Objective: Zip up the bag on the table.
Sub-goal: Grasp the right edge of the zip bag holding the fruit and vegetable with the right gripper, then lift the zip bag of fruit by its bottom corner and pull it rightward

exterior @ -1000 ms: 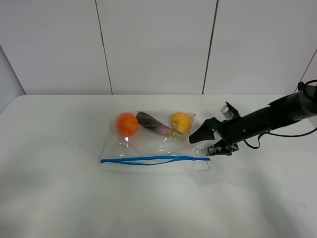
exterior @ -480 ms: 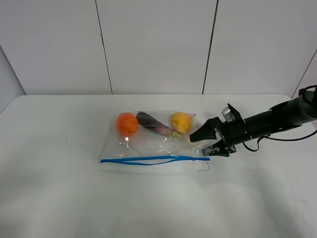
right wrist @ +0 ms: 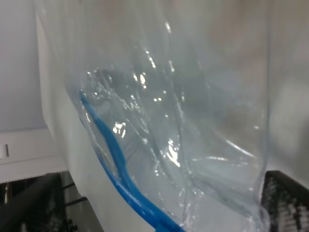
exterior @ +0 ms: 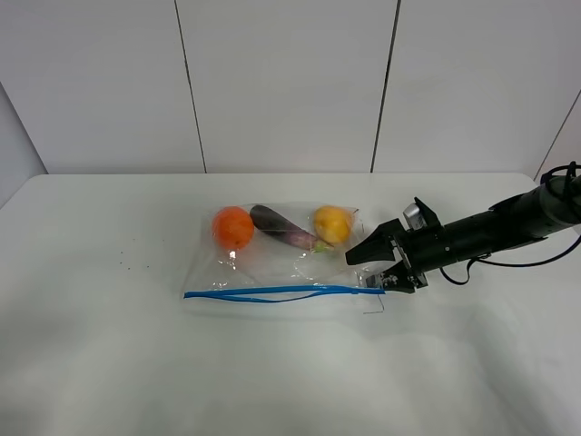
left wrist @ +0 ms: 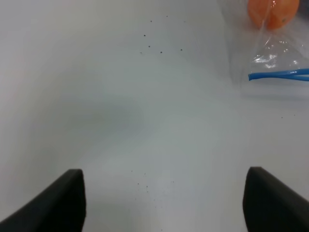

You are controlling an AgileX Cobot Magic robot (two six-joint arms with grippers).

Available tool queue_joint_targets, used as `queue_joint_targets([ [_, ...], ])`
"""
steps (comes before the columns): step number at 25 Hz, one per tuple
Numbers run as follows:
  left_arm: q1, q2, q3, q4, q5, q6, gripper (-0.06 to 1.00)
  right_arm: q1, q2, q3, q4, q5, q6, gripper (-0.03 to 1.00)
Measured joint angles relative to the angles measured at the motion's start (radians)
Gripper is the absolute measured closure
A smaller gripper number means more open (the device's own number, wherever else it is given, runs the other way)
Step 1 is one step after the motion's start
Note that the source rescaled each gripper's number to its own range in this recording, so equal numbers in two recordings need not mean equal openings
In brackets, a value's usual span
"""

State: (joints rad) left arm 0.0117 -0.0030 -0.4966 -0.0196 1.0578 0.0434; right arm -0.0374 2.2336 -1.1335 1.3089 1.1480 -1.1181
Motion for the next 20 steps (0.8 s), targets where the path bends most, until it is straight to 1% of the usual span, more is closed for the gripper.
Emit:
queue_joint_targets([
  [3,0.0,0.0,0.0,0.0,0.0,0.0,-0.06,0.0,0.001,0.0,-0.001,0.0,0.0,0.21],
  [6,0.0,0.0,0.0,0.0,0.0,0.0,-0.06,0.0,0.001,0.0,-0.013,0.0,0.002,0.24],
  [8,0.0,0.0,0.0,0.0,0.0,0.0,-0.06,0.0,0.001,0.0,-0.018,0.0,0.004,0.29],
  [9,0.0,0.0,0.0,0.0,0.0,0.0,-0.06,0.0,0.001,0.0,-0.02,0.0,0.005,0.35],
  [11,0.0,0.0,0.0,0.0,0.0,0.0,-0.06,0.0,0.001,0.0,-0.023,0.0,0.009,0.53],
  [12,0.0,0.0,0.0,0.0,0.0,0.0,-0.06,0.0,0.001,0.0,-0.024,0.0,0.01,0.67],
  [13,0.0,0.0,0.0,0.0,0.0,0.0,-0.06,0.0,0.001,0.0,-0.026,0.002,0.012,0.82],
  [14,0.0,0.0,0.0,0.0,0.0,0.0,-0.06,0.0,0.001,0.0,-0.028,0.005,0.018,0.94],
  [15,0.0,0.0,0.0,0.0,0.0,0.0,-0.06,0.0,0.001,0.0,-0.028,0.005,0.026,0.97],
  [20,0.0,0.0,0.0,0.0,0.0,0.0,-0.06,0.0,0.001,0.0,-0.028,0.042,0.12,0.97],
])
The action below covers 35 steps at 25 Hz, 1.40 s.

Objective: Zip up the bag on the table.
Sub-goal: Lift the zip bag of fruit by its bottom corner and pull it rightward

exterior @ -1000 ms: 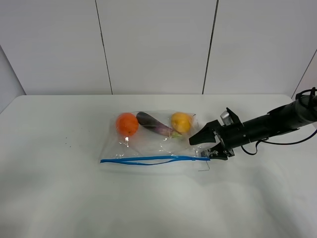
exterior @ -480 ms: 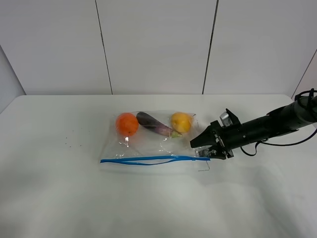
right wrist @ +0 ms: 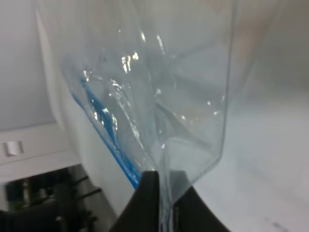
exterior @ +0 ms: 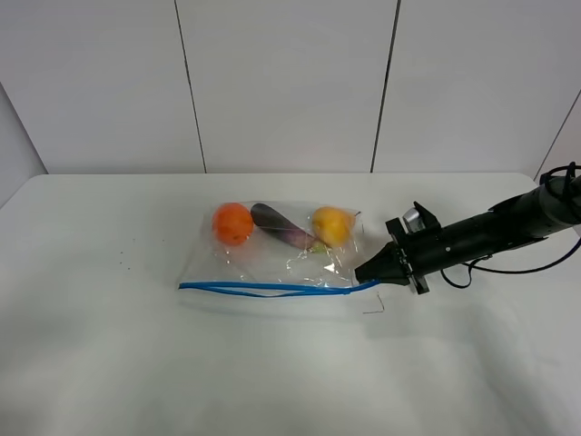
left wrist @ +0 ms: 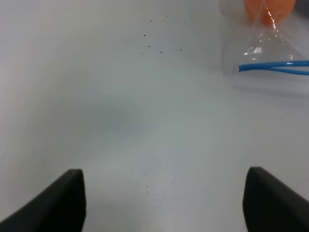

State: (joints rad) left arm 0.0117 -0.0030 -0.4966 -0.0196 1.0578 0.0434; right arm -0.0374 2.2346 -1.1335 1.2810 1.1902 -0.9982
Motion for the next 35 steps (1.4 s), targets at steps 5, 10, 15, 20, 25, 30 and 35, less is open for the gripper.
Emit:
queue_joint_targets([
  [5,0.0,0.0,0.0,0.0,0.0,0.0,-0.06,0.0,0.0,0.0,0.0,0.009,0.109,0.97],
  [10,0.0,0.0,0.0,0.0,0.0,0.0,-0.06,0.0,0.0,0.0,0.012,0.014,0.23,0.97],
  [15,0.0,0.0,0.0,0.0,0.0,0.0,-0.06,0.004,-0.008,0.0,0.059,0.015,0.328,0.97],
  [20,0.0,0.0,0.0,0.0,0.0,0.0,-0.06,0.004,-0.063,0.0,0.092,0.015,0.36,0.97],
  [25,0.0,0.0,0.0,0.0,0.0,0.0,-0.06,0.004,-0.138,0.001,0.101,0.015,0.374,0.97],
  [30,0.0,0.0,0.0,0.0,0.0,0.0,-0.06,0.004,-0.158,0.001,0.103,0.015,0.374,0.97],
  [35,0.0,0.0,0.0,0.0,0.0,0.0,-0.06,0.014,-0.158,0.001,0.135,0.015,0.39,0.97],
])
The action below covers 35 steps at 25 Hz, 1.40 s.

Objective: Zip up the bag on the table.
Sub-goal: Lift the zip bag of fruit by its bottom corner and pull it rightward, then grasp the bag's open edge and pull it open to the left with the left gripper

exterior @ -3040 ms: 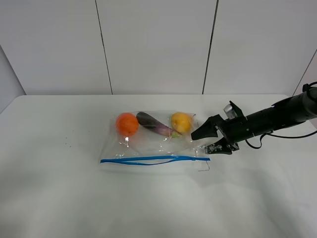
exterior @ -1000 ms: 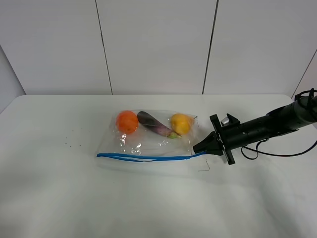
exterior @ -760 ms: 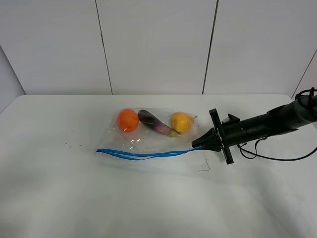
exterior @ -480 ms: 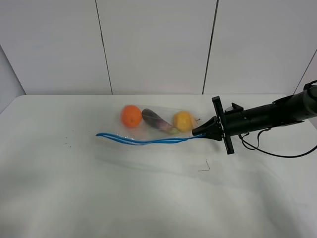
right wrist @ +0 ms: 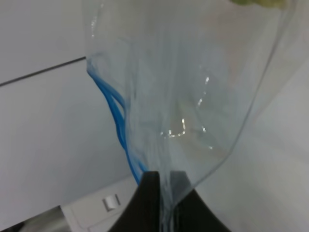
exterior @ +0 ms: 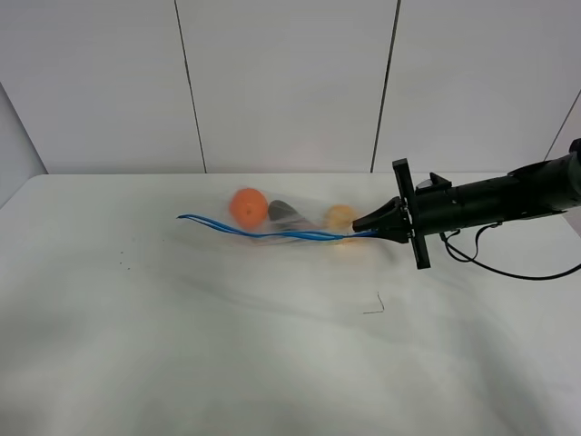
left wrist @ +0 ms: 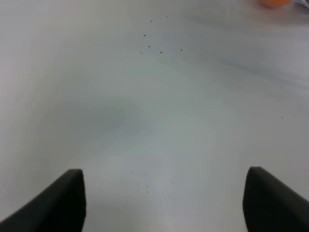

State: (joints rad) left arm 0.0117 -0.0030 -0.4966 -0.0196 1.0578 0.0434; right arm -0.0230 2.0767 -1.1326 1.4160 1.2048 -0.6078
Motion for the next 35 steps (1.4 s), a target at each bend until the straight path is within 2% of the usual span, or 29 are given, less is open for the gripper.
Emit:
queue_joint_targets([
  [6,0.0,0.0,0.0,0.0,0.0,0.0,-0.06,0.076,0.0,0.0,0.048,-0.001,-0.003,0.97],
  [27,0.0,0.0,-0.002,0.006,0.0,0.0,-0.06,0.078,0.0,0.0,0.058,0.0,-0.008,0.97],
  [30,0.0,0.029,-0.044,0.01,0.0,0.0,-0.06,0.078,0.0,0.0,0.06,0.0,-0.008,0.97],
  [35,0.0,0.27,-0.2,0.002,-0.009,-0.001,-0.06,0.078,0.0,0.0,0.061,0.0,-0.008,0.97],
])
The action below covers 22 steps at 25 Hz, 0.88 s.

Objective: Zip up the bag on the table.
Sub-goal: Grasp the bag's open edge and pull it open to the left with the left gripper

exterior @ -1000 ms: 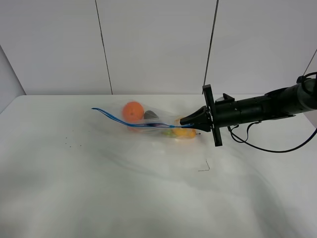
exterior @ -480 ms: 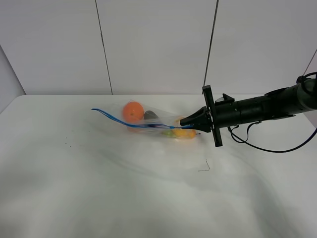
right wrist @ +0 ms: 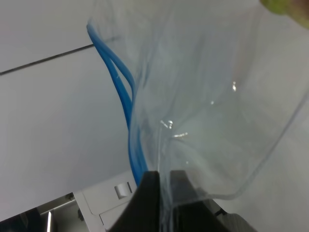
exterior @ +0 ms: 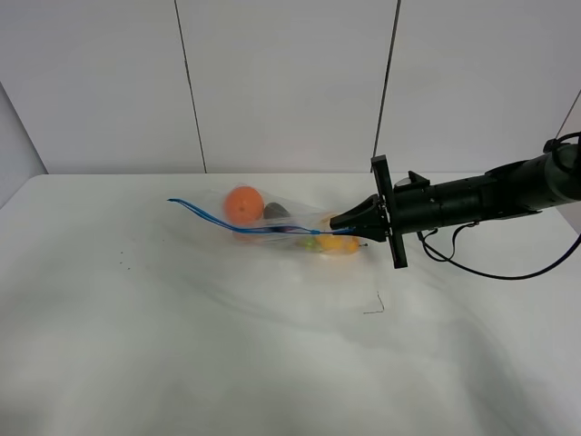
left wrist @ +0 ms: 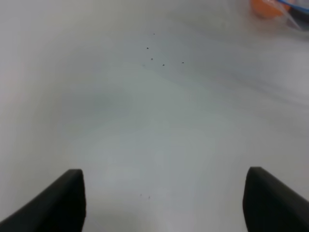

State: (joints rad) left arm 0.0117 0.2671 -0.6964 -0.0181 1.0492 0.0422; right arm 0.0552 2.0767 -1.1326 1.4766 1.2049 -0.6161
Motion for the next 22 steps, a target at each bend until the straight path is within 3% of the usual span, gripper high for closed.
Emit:
queue_joint_targets([
  [8,0.0,0.46,-0.197,-0.005,-0.132,0.018,-0.06,0.0,0.0,0.0,0.0,0.0,0.0,0.97],
  [13,0.0,0.647,-0.226,-0.091,-0.219,0.024,-0.06,0.0,0.0,0.0,0.0,0.0,-0.001,0.97],
  [17,0.0,0.804,-0.229,-0.335,-0.222,0.06,-0.06,0.0,0.0,0.0,0.0,0.0,-0.002,0.97],
  [21,0.0,0.927,-0.229,-0.636,-0.207,0.15,-0.06,0.0,0.0,0.0,0.0,0.0,-0.003,0.97],
  [22,0.0,0.967,-0.229,-0.764,-0.207,0.185,-0.06,0.0,0.0,0.0,0.0,0.0,-0.003,0.97],
])
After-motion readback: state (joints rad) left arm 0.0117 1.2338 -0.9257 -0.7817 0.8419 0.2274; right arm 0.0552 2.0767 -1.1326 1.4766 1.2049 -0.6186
